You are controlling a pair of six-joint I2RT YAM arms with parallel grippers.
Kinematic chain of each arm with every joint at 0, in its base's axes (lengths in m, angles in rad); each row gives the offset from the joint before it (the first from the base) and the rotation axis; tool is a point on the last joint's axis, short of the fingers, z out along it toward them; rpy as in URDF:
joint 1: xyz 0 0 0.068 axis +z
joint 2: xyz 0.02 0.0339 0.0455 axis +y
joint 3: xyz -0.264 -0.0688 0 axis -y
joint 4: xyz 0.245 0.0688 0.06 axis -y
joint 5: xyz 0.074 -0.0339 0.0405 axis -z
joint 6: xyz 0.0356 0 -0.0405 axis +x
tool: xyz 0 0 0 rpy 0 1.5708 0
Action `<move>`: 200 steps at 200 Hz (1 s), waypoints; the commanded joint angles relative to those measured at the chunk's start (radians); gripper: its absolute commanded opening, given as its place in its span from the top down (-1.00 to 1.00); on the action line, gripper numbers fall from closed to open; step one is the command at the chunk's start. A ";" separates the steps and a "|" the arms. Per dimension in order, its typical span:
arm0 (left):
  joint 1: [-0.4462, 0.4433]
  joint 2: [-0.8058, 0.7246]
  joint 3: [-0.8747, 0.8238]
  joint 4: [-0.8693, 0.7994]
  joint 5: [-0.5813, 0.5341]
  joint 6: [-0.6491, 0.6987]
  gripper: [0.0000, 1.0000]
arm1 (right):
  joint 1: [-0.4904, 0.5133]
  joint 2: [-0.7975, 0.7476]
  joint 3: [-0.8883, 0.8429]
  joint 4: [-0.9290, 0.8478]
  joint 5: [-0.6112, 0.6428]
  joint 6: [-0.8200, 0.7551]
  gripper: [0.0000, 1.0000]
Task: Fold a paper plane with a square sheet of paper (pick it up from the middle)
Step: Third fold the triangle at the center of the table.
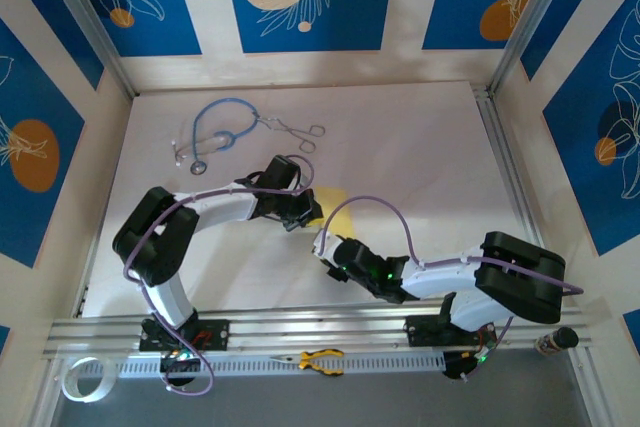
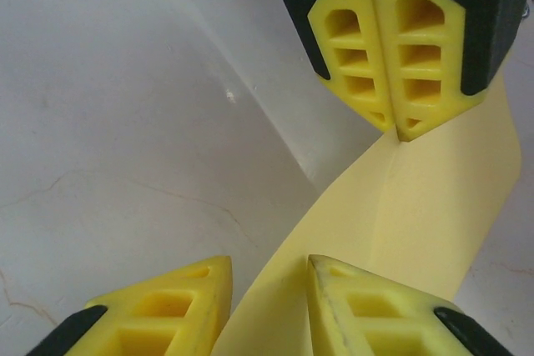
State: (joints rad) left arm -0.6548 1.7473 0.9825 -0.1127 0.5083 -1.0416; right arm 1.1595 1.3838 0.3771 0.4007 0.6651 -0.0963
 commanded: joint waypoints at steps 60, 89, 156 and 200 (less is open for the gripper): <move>0.009 -0.014 -0.001 -0.021 -0.002 0.015 1.00 | -0.010 -0.059 -0.024 0.022 0.006 0.022 0.64; 0.008 -0.016 -0.001 -0.025 -0.006 0.016 1.00 | -0.022 -0.059 -0.017 0.015 -0.011 0.036 0.74; 0.009 -0.017 0.005 -0.047 -0.015 0.029 1.00 | -0.034 -0.065 -0.015 -0.005 -0.041 0.062 0.90; 0.021 -0.109 0.035 -0.207 -0.173 0.110 0.37 | -0.114 -0.095 0.015 -0.106 -0.304 0.164 0.95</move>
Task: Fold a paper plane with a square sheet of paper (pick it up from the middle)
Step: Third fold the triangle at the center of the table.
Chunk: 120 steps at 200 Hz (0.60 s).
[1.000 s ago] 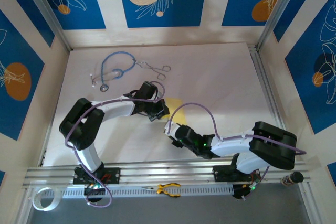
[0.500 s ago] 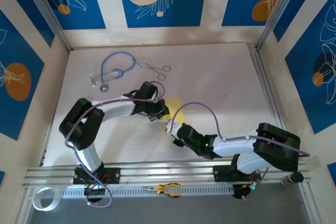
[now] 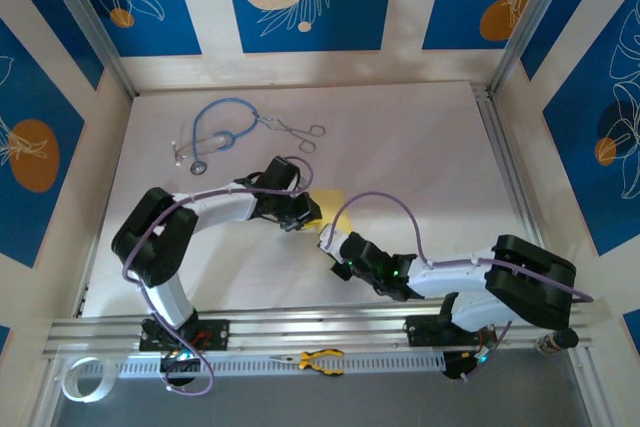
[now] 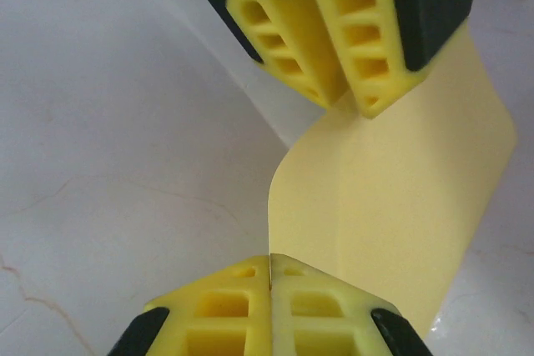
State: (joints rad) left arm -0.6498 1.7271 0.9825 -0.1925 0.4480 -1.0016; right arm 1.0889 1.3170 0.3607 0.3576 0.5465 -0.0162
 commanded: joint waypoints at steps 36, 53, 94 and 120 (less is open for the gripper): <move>0.045 -0.137 0.107 -0.262 -0.193 0.164 0.16 | -0.147 -0.029 0.073 -0.145 -0.414 0.196 0.96; 0.051 -0.133 0.131 -0.239 -0.170 0.196 0.16 | -0.191 -0.029 0.083 -0.163 -0.510 0.233 0.97; 0.057 -0.024 0.206 -0.105 0.001 0.230 0.34 | -0.258 -0.021 0.114 -0.215 -0.687 0.269 0.98; 0.055 0.085 0.296 -0.141 0.021 0.275 0.54 | -0.268 -0.016 0.126 -0.209 -0.740 0.306 0.98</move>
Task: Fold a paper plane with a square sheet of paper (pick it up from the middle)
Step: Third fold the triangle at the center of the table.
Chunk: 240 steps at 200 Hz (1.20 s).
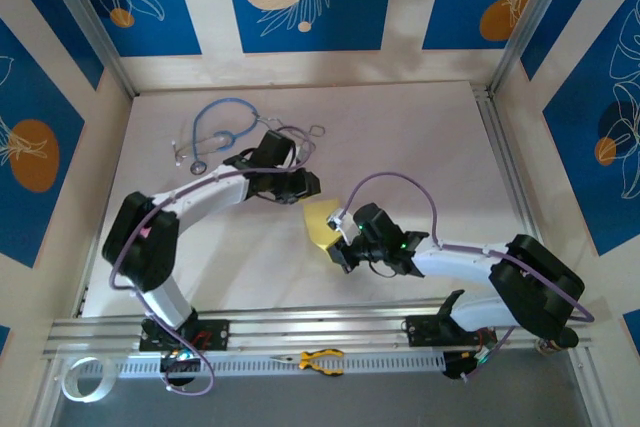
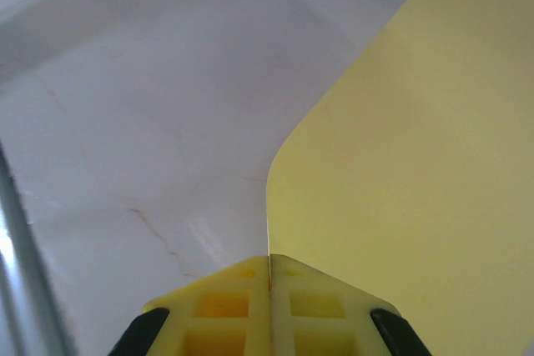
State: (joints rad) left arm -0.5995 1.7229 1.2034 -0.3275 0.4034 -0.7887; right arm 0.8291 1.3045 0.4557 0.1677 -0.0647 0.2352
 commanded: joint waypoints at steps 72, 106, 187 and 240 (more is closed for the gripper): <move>-0.005 0.267 0.115 -0.024 0.124 0.096 0.83 | -0.040 0.050 0.042 0.032 -0.175 0.142 0.96; -0.008 0.303 0.077 -0.004 0.122 0.094 0.89 | -0.069 0.087 0.044 0.057 -0.214 0.179 0.97; -0.010 0.353 0.045 -0.015 0.101 0.120 0.94 | -0.145 0.145 0.042 0.100 -0.296 0.231 0.97; -0.011 0.355 0.047 -0.027 0.093 0.125 0.95 | -0.199 0.164 0.041 0.092 -0.305 0.236 0.96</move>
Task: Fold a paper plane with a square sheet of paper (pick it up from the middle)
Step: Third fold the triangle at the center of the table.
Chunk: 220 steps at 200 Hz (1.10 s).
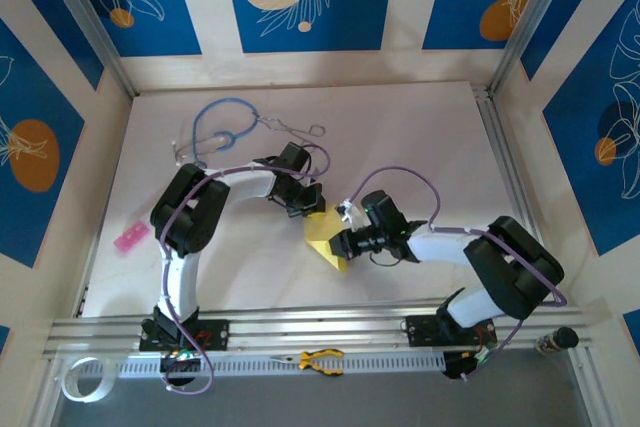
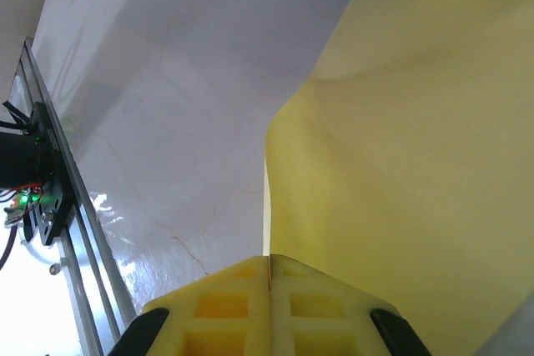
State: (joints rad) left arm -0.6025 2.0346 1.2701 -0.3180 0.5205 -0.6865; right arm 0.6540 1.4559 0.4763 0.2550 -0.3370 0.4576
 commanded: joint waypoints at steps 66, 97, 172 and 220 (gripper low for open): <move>-0.007 0.035 -0.024 -0.032 -0.022 0.015 0.95 | -0.080 0.058 0.035 0.018 -0.088 0.020 0.96; -0.007 0.036 -0.023 -0.029 -0.020 0.014 0.95 | -0.087 0.076 0.045 0.027 -0.104 0.018 0.96; -0.007 0.030 -0.020 -0.036 -0.027 0.014 0.94 | -0.089 0.125 0.066 0.020 -0.137 0.008 0.95; -0.007 0.018 -0.021 -0.030 -0.028 0.007 0.92 | -0.089 0.147 0.064 0.025 -0.142 0.016 0.95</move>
State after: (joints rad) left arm -0.6044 2.0346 1.2701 -0.3164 0.5220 -0.6785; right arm 0.5690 1.5875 0.5220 0.2768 -0.4500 0.4736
